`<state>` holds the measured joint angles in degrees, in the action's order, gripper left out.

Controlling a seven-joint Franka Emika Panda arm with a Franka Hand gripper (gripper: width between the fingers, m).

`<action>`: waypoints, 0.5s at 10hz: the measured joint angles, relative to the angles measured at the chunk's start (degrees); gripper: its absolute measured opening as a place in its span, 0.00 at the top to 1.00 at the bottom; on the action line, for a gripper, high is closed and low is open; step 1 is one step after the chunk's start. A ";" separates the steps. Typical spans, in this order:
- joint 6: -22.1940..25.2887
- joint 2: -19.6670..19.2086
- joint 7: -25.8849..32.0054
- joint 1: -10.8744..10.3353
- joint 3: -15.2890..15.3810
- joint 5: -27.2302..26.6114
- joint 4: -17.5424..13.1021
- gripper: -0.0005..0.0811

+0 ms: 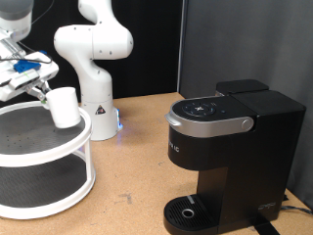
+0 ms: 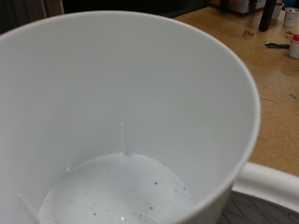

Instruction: Make a cup of coffee with the keurig machine

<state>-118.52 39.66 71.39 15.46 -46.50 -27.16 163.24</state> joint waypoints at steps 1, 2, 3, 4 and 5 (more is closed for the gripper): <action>2.90 0.88 -1.36 0.21 0.39 0.00 -0.93 0.91; 4.84 2.00 -2.71 0.61 1.01 0.05 -1.41 0.91; 7.32 3.08 -3.99 1.27 1.87 1.01 -1.94 0.91; 9.98 4.21 -4.86 2.39 2.65 2.61 -2.41 0.91; 9.43 4.11 -4.86 2.38 2.64 2.34 -2.41 0.91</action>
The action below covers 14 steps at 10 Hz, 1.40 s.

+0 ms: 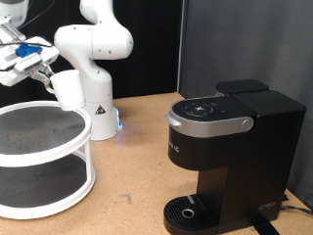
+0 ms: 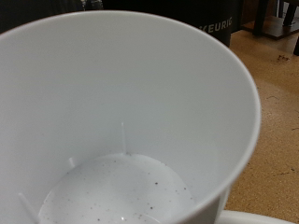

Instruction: Make a cup of coffee with the keurig machine

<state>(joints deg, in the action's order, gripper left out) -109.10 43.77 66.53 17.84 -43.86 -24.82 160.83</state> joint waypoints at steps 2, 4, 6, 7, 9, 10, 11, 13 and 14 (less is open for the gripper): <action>-1.65 -0.18 -1.52 -0.24 0.74 -1.30 0.37 0.91; -5.97 -0.86 -5.59 -2.63 4.26 -4.39 0.94 0.91; -11.99 -2.80 -8.04 -5.61 7.97 -6.88 1.04 0.91; -15.37 -3.94 -8.18 -7.56 9.17 -9.11 1.05 0.91; -21.16 -6.23 -8.07 -12.22 10.36 -14.72 0.80 0.91; -23.21 -7.43 -7.92 -14.79 10.55 -17.46 0.41 0.91; -25.00 -8.71 -7.52 -17.37 10.69 -20.08 -0.06 0.91; -28.89 -11.31 -6.01 -22.48 10.91 -25.09 -0.85 0.91; -30.59 -12.69 -5.00 -24.91 11.00 -27.26 -1.22 0.91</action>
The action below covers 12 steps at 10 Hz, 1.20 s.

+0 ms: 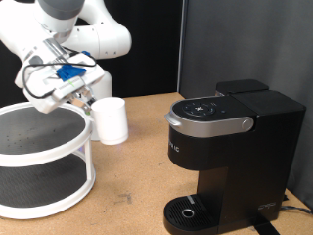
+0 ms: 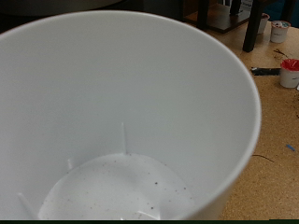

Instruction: Make a cup of coffee with the keurig machine

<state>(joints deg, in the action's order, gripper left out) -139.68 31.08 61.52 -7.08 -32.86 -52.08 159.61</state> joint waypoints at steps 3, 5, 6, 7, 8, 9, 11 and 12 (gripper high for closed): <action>-0.40 -2.01 0.54 -1.81 -0.43 -1.22 -0.67 0.91; -0.90 -2.91 0.54 -1.96 -0.29 -0.98 -0.09 0.91; -2.52 -4.12 0.58 -2.46 0.05 -1.24 0.20 0.91; -5.15 -6.05 1.47 -3.90 0.28 -3.16 0.33 0.91; -7.70 -8.43 3.27 -5.79 0.38 -6.05 0.29 0.91; -9.62 -11.06 5.68 -7.72 0.38 -9.74 0.03 0.91; -10.97 -16.46 11.47 -10.78 0.38 -17.67 -1.02 0.91; -10.99 -18.97 14.33 -11.78 0.42 -21.22 -1.60 0.91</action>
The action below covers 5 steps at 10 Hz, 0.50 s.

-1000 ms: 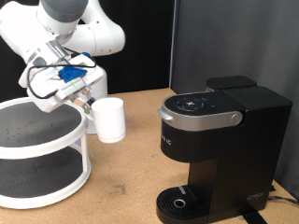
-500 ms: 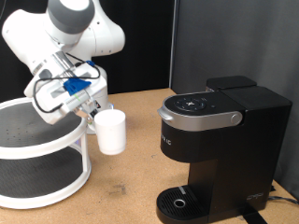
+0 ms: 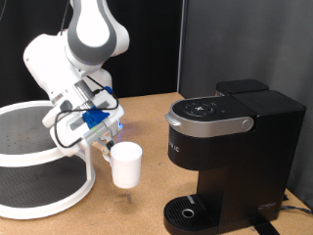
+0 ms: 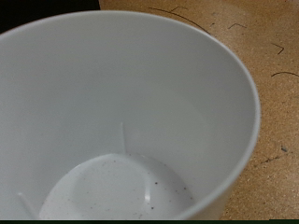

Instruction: Make a cup of coffee with the keurig machine

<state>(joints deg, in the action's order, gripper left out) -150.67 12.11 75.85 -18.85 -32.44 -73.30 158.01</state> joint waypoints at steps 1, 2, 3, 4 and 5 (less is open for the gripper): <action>0.06 -2.33 2.52 -0.74 0.06 -2.91 -0.50 0.91; 0.37 -4.35 5.15 -1.32 0.17 -6.50 -1.01 0.91; 1.17 -6.15 7.18 -1.72 0.31 -9.52 -1.59 0.91; 2.29 -7.71 8.55 -2.03 0.50 -11.74 -2.27 0.91; 3.06 -9.17 9.93 -2.28 0.99 -14.25 -3.07 0.91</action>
<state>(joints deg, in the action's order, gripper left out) -147.62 2.94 85.78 -21.14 -31.45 -87.55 154.94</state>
